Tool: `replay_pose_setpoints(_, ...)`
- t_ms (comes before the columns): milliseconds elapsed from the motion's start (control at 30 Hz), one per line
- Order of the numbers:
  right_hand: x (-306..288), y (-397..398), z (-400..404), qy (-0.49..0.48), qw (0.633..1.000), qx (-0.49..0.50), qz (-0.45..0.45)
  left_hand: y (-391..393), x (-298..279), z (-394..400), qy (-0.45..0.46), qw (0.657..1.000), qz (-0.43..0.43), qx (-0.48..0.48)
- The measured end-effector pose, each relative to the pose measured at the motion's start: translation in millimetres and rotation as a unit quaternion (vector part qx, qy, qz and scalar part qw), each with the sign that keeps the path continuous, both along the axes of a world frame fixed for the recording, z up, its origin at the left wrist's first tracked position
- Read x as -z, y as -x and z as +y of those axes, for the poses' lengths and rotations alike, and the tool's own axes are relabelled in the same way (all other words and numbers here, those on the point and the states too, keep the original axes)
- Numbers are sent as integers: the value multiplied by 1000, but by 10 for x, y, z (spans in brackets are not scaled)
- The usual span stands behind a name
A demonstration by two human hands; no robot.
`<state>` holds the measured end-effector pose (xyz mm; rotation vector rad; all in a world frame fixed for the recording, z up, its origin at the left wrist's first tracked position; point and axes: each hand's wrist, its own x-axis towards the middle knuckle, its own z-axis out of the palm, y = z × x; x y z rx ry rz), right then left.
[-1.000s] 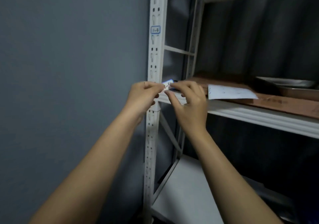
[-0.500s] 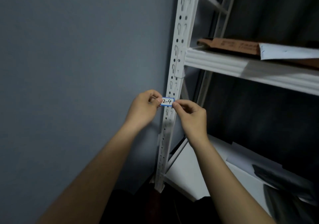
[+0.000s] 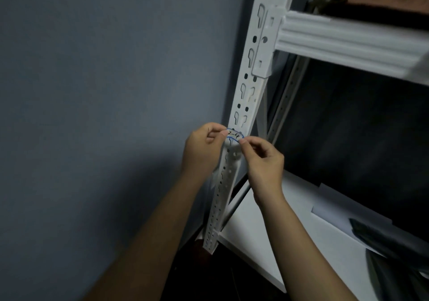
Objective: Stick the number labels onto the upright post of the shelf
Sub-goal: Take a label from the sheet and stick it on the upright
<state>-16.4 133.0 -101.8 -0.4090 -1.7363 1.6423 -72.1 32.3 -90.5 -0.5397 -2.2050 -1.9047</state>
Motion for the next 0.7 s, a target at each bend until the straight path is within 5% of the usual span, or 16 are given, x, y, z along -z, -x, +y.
replay_pose_setpoints(700, -120, 409, 165, -139, 977, 107, 120, 392, -117, 349, -111, 988, 106, -34)
